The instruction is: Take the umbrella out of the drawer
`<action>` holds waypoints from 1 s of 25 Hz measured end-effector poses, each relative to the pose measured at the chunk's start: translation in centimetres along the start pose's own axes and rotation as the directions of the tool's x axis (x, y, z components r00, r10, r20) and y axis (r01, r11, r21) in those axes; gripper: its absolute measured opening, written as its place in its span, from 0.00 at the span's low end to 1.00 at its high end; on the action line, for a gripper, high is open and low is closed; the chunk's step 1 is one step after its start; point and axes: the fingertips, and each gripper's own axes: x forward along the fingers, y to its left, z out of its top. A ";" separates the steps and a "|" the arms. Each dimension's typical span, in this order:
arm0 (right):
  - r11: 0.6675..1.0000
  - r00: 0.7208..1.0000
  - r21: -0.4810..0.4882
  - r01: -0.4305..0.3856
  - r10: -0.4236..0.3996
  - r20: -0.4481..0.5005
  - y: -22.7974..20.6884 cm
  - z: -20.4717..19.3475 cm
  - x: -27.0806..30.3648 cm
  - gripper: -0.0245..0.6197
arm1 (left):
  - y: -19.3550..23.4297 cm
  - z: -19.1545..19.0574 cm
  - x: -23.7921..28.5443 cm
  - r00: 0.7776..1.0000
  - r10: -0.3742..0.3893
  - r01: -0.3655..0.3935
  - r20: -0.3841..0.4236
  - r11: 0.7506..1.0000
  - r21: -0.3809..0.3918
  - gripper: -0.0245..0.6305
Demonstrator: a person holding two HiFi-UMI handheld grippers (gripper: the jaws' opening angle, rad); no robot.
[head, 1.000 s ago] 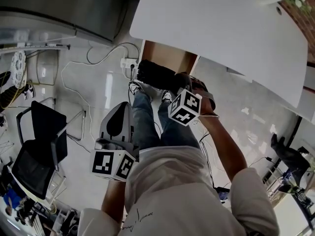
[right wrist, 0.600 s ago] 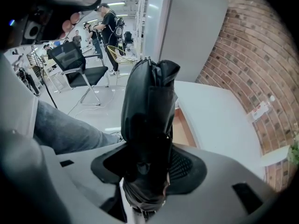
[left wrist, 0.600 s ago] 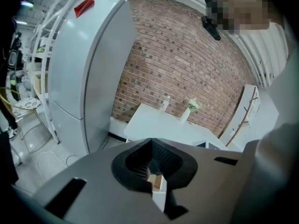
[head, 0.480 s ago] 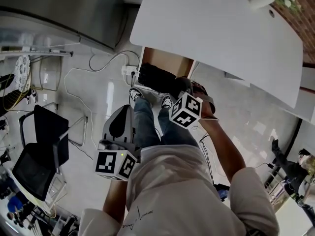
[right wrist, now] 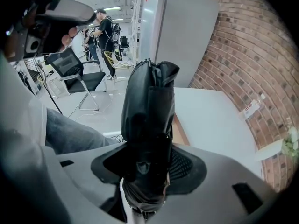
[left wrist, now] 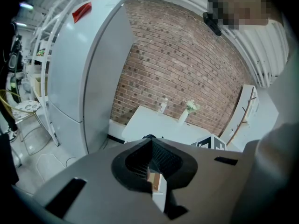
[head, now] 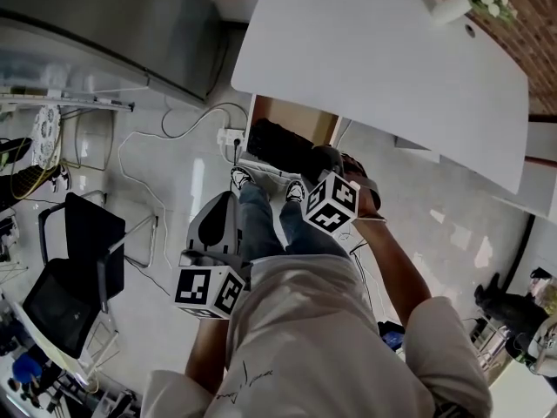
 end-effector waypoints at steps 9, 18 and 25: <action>0.999 0.999 0.040 0.013 -0.015 0.048 -0.1 0.6 -2.7 0.40 | -1.5 0.7 -0.8 1.000 -0.016 0.015 0.024 1.000 0.017 0.06; 0.996 0.996 0.089 0.020 -0.028 0.081 -0.7 -0.1 -4.9 0.40 | -3.4 0.9 -0.5 0.998 -0.037 0.036 0.044 0.999 0.025 0.06; 0.992 0.993 0.120 0.031 -0.044 0.113 -1.3 0.1 -6.6 0.40 | -3.8 1.8 -0.5 0.997 -0.049 0.048 0.066 0.999 0.026 0.06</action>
